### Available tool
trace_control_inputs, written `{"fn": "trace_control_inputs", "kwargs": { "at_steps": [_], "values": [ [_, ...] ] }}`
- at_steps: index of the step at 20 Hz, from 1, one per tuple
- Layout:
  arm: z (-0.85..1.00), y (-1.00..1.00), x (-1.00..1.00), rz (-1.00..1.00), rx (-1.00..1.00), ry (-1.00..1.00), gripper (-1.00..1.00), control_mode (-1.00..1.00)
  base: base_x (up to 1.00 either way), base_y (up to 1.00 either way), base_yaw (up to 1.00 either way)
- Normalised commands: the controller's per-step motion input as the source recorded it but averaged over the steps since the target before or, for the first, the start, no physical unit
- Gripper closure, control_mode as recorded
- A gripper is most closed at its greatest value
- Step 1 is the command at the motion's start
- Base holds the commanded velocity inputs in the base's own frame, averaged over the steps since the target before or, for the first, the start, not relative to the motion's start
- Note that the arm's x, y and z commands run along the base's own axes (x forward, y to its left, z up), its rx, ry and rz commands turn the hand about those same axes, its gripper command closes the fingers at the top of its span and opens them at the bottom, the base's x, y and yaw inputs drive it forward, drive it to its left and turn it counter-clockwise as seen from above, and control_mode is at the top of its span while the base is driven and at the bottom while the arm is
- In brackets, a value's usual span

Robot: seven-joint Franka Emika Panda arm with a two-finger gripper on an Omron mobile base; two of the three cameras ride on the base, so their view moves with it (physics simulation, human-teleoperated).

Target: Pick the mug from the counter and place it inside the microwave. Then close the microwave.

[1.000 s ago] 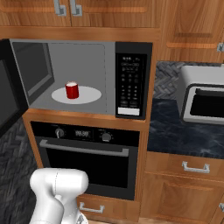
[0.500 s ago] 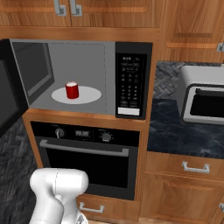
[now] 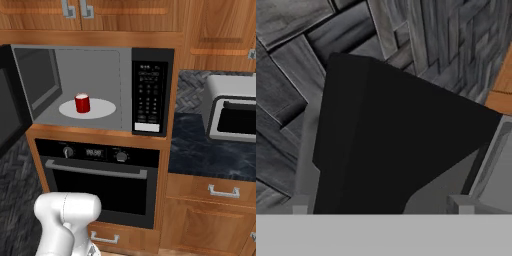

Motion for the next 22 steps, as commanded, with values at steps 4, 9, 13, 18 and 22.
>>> {"fn": "trace_control_inputs", "kwargs": {
  "at_steps": [4, 9, 13, 18, 22],
  "values": [
    [0.00, -0.43, 0.19, 0.00, 0.00, 0.00, -1.00, -1.00, 0.00, 0.00, 0.00],
    [0.00, -0.45, 0.19, -0.01, 0.00, 0.00, -1.00, -1.00, 0.00, 0.00, 0.00],
    [0.00, -0.44, 0.23, -0.05, 0.00, 0.00, -1.00, -1.00, 0.00, 0.00, 0.00],
    [0.00, -0.32, 0.26, -0.08, 0.00, 0.00, -1.00, -1.00, 0.00, 0.00, 0.00],
    [0.00, -0.26, 0.31, -0.12, 0.00, 0.01, -1.00, -1.00, 0.00, 0.00, 0.00]
  ]
}}
